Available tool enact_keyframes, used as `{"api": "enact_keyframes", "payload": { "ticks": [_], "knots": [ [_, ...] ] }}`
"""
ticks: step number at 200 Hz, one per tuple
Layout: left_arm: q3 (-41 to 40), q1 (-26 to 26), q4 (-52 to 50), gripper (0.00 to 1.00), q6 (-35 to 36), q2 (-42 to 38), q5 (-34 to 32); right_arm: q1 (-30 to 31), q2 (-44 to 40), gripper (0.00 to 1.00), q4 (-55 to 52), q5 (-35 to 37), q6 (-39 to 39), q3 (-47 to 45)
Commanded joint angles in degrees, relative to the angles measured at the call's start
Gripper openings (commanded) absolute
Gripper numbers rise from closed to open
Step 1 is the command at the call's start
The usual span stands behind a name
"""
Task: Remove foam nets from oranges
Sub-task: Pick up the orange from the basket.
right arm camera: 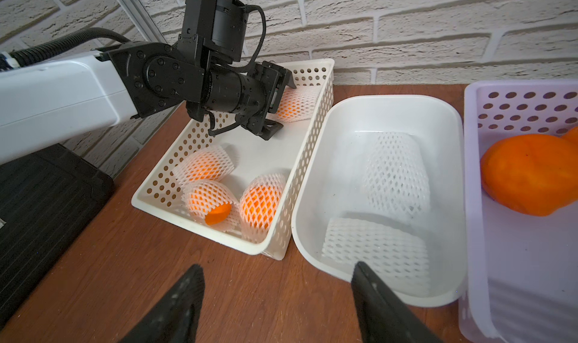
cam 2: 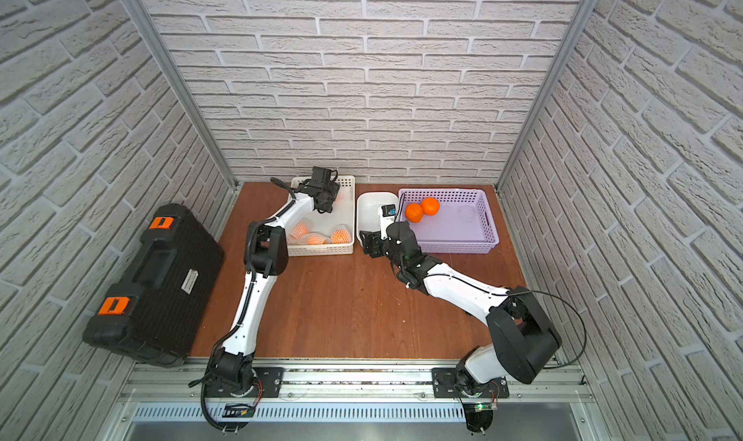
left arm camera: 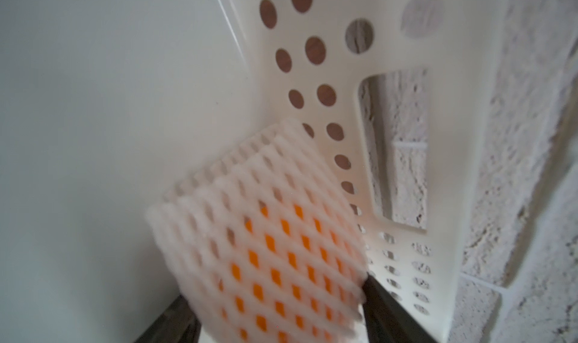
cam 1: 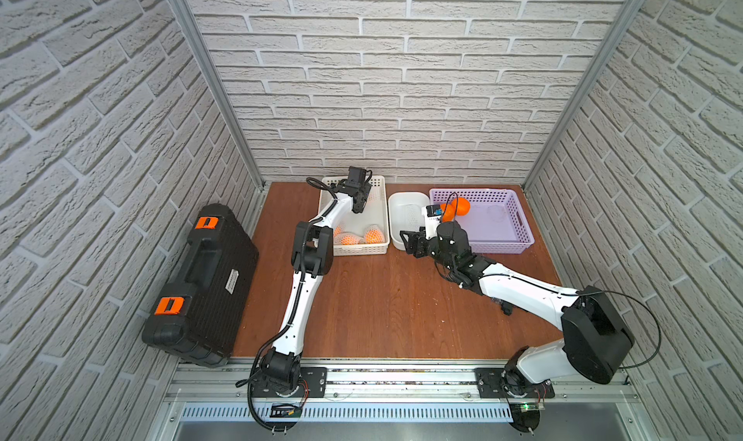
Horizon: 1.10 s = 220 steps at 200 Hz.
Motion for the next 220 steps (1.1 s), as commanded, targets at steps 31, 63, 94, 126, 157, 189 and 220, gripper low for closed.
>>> {"api": "enact_keyframes", "payload": {
  "ticks": [31, 63, 94, 126, 157, 189, 220],
  "knots": [
    [1.5, 1.1, -2.8, 0.64, 2.7, 2.8, -0.9, 0.3, -1.4, 0.75, 2.8, 0.6, -0.6, -0.6],
    [1.3, 1.4, 1.1, 0.56, 3.8, 2.0, 0.7, 0.3, -1.4, 0.75, 2.7, 0.6, -0.8, -0.6],
    [-0.5, 1.4, 2.1, 0.47, 5.4, -0.3, 1.2, 0.3, -1.6, 0.75, 2.3, 0.9, -0.8, -0.8],
    [-7.4, 1.4, 5.6, 0.44, 5.5, -5.3, 0.7, 0.2, -1.6, 0.74, 2.3, 1.0, -0.6, -0.8],
    [-10.5, 1.6, 6.5, 0.38, 6.4, -8.7, 0.8, 0.3, -1.7, 0.74, 2.2, 1.2, -0.6, -1.0],
    [-14.4, 1.6, 8.5, 0.30, 6.2, -11.6, 1.1, 0.3, -1.7, 0.74, 2.2, 1.2, -0.6, -1.1],
    [-15.5, 1.8, 8.5, 0.24, 6.2, -12.5, 1.9, 0.3, -1.7, 0.74, 1.8, 1.3, -0.6, -1.0]
  ]
}}
